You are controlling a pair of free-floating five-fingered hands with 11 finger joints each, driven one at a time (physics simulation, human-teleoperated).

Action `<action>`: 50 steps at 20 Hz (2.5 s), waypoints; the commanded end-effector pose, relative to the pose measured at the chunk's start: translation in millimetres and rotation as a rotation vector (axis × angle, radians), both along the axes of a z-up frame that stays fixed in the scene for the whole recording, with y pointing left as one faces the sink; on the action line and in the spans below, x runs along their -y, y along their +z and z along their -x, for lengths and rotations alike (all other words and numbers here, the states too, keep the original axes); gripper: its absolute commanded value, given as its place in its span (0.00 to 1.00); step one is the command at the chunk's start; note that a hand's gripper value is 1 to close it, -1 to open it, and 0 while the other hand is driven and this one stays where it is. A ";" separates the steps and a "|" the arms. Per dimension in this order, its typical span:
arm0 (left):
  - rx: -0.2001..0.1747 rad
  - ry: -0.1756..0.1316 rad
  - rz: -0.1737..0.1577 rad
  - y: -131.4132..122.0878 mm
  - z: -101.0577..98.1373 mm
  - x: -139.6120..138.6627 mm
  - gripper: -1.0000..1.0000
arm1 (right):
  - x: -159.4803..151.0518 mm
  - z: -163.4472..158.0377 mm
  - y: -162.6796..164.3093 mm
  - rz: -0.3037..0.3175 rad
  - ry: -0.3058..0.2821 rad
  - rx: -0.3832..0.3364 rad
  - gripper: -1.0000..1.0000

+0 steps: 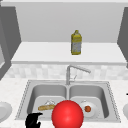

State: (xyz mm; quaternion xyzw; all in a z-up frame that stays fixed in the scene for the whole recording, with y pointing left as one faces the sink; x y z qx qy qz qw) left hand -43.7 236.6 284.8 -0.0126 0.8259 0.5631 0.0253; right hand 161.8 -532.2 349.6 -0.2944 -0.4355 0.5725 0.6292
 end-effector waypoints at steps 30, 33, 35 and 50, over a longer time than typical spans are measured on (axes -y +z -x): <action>0.000 0.000 0.000 0.0 0.0 0.0 0.50 | 121.2 -60.6 -127.8 0.005 0.154 -0.261 0.00; 0.000 0.000 0.000 0.0 0.0 0.0 0.50 | 134.7 -71.8 -127.7 -0.008 0.152 -0.259 0.00; 0.000 0.000 0.000 0.0 0.0 0.0 0.50 | 143.1 -79.0 -130.0 -0.018 0.156 -0.261 0.00; 0.000 0.000 0.000 0.0 0.0 0.0 0.50 | 159.1 -127.5 -185.2 0.035 0.157 -0.278 0.00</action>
